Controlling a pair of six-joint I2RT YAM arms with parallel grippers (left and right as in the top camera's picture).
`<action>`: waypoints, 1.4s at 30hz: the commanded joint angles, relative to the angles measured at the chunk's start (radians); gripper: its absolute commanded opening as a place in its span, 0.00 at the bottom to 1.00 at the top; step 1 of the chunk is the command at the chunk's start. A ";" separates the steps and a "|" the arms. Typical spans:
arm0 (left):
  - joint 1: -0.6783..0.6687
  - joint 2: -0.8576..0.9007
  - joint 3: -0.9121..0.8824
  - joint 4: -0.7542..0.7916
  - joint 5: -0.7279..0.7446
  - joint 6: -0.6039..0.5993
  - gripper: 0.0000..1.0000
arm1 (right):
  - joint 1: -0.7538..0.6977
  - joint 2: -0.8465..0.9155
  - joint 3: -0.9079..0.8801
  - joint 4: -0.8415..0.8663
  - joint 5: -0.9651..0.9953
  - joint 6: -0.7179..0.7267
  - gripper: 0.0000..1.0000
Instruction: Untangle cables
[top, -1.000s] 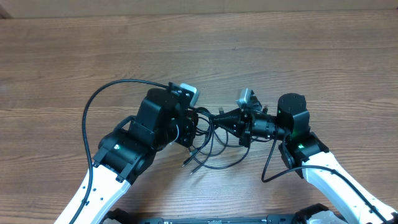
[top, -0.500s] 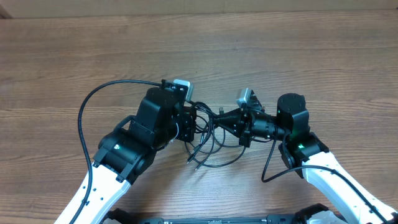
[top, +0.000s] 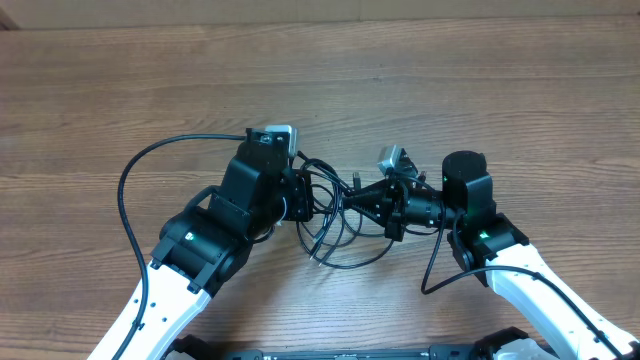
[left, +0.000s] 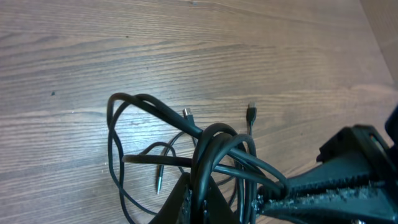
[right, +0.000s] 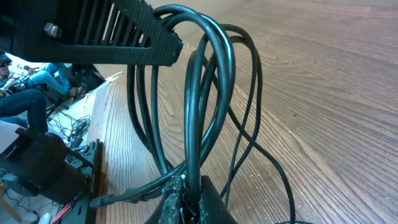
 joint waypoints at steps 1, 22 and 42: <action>0.006 -0.004 0.009 0.023 -0.101 -0.089 0.04 | 0.005 -0.002 0.009 -0.013 -0.018 -0.006 0.04; 0.007 -0.004 0.009 -0.028 -0.151 -0.605 0.04 | 0.005 -0.002 0.009 -0.012 0.001 -0.006 0.04; 0.007 -0.004 0.009 -0.411 -0.308 -1.315 0.04 | 0.005 -0.002 0.009 -0.008 0.001 -0.006 0.04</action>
